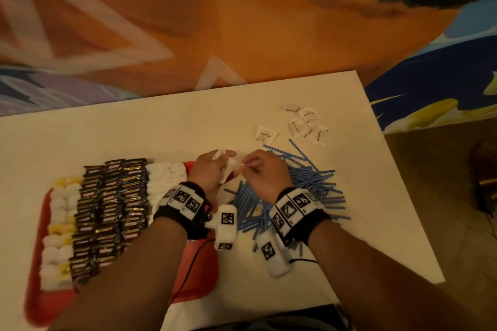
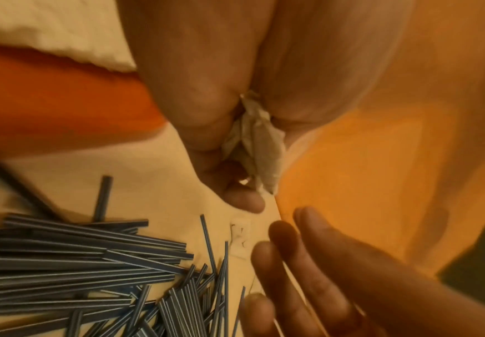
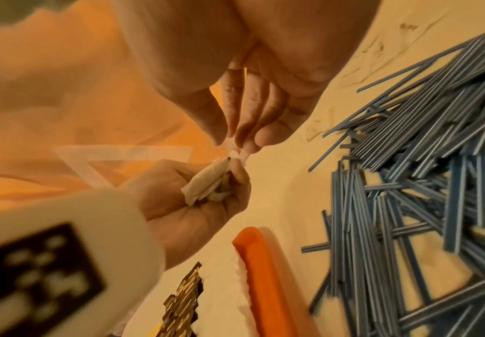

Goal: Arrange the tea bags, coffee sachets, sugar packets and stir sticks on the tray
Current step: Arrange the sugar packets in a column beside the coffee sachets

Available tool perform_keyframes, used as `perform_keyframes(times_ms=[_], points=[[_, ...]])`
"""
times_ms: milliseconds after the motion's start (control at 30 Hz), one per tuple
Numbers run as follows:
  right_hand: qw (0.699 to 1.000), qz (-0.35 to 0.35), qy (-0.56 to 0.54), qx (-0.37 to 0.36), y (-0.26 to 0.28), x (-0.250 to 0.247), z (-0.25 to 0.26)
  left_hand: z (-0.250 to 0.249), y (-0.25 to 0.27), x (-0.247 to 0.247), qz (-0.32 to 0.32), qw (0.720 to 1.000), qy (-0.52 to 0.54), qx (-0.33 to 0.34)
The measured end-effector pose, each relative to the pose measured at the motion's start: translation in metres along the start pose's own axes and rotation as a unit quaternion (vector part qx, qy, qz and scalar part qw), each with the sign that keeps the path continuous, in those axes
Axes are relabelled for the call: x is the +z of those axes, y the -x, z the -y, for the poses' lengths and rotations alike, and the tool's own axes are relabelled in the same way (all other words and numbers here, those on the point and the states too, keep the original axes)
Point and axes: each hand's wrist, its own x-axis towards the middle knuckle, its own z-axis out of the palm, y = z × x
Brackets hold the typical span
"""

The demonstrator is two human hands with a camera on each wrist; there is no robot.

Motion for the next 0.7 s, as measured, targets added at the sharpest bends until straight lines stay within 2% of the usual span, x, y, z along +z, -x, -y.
perform_keyframes(times_ms=[100, 233, 367, 533, 700], points=[[1.0, 0.009, 0.005, -0.014, 0.014, 0.023, 0.016, 0.004, 0.026, -0.025, -0.005, 0.999, 0.032, 0.011], [1.0, -0.019, 0.001, -0.024, 0.037, 0.053, 0.038, 0.009, 0.057, -0.063, -0.008, 0.997, 0.071, 0.029], [1.0, 0.01, -0.013, -0.022, 0.062, 0.081, 0.061, 0.008, 0.089, -0.093, 0.015, 0.991, 0.126, 0.043], [0.999, 0.05, 0.008, -0.002, 0.085, 0.118, 0.087, 0.009, 0.117, -0.121, 0.013, 0.99, 0.141, 0.023], [0.996, 0.071, -0.054, 0.029, 0.1, 0.147, 0.103, 0.009, 0.131, -0.148, -0.006, 0.974, 0.229, -0.003]])
